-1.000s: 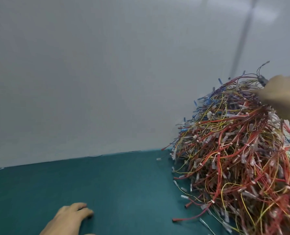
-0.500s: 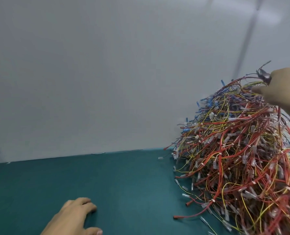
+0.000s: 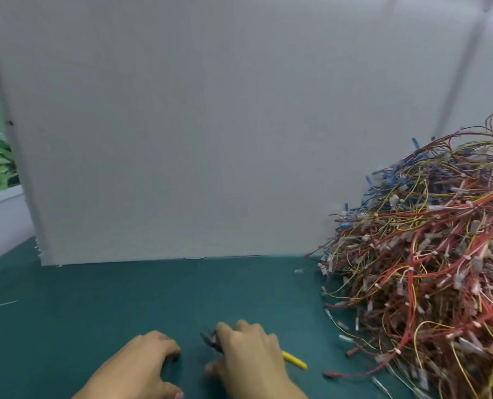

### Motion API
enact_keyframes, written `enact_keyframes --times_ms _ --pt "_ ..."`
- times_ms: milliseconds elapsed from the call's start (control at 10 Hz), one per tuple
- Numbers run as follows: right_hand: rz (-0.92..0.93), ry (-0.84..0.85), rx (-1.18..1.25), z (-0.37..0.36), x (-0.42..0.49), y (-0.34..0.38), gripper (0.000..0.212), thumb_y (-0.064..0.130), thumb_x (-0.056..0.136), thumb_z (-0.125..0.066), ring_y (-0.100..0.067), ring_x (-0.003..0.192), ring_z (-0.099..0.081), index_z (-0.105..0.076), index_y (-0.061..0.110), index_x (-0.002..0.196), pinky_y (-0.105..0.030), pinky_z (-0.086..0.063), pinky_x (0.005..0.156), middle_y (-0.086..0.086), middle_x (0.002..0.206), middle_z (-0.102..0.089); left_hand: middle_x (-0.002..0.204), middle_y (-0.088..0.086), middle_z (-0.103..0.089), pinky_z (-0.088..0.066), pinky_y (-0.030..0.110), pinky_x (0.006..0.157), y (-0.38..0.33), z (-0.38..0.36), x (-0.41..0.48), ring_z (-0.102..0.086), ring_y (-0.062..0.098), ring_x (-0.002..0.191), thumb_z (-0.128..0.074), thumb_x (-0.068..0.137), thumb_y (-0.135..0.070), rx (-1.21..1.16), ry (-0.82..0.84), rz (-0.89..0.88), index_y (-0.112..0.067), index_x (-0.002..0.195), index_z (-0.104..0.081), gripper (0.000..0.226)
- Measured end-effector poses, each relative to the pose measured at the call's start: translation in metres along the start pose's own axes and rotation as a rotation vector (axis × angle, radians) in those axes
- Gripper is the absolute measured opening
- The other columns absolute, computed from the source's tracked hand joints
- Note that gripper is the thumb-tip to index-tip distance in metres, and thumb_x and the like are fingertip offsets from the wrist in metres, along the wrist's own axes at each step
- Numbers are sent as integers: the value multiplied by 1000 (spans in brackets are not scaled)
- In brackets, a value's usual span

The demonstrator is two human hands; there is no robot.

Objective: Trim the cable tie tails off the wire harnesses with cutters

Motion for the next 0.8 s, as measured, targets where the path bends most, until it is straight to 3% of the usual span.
enact_keyframes --times_ms 100,200,300,500,600,700,800 --pt "123 -18 -62 -16 5 -4 47 41 84 -63 -25 113 -36 -48 16 121 -39 -21 79 -12 122 -39 125 -22 -45 -40 26 100 2 5 -1 -45 4 118 -68 70 -59 24 28 5 -39 121 -56 56" --pt "243 -9 -75 -19 4 -12 44 41 86 -61 -21 96 -22 -47 15 118 -38 -17 77 -5 104 -26 128 -23 -43 -38 23 101 1 9 -3 -45 2 120 -67 74 -54 23 30 15 -39 121 -57 51" --pt "313 -20 -78 -22 5 -16 46 45 90 -57 -20 95 -19 -45 14 122 -36 -16 79 -4 103 -24 126 -22 -46 -40 23 100 -1 13 -4 -46 2 118 -69 72 -57 31 65 42 -37 121 -57 54" --pt "372 -37 -152 -27 2 -21 44 46 96 -44 -26 112 -30 -41 14 126 -36 -14 81 -11 120 -35 115 -21 -54 -45 27 95 -5 21 -13 -53 1 107 -74 64 -55 -43 91 138 -36 116 -59 57" --pt "381 -38 -166 -31 3 -22 43 48 97 -37 -24 110 -29 -40 16 125 -35 -15 81 -7 120 -34 108 -16 -58 -49 29 90 -4 27 -19 -57 6 100 -74 64 -56 -51 101 199 -33 112 -59 55" --pt "378 -19 -161 -32 0 -24 50 51 96 -38 -23 116 -29 -34 20 135 -35 -23 90 -2 126 -32 128 -13 -53 -44 28 97 1 34 -24 -52 8 115 -73 66 -58 -46 92 229 -37 128 -51 68" --pt "368 -33 -90 -11 -3 -26 61 54 95 -44 -21 127 -25 -27 25 146 -34 -25 104 4 140 -29 134 -19 -50 -42 24 96 2 49 -27 -51 2 111 -73 69 -58 -99 47 235 -39 134 -46 73"
Point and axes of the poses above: each hand's wrist, its own x-axis towards the middle knuckle, its own z-axis out of the back of the hand, y = z × x, the point moved 2 cm from there along x, towards the middle knuckle
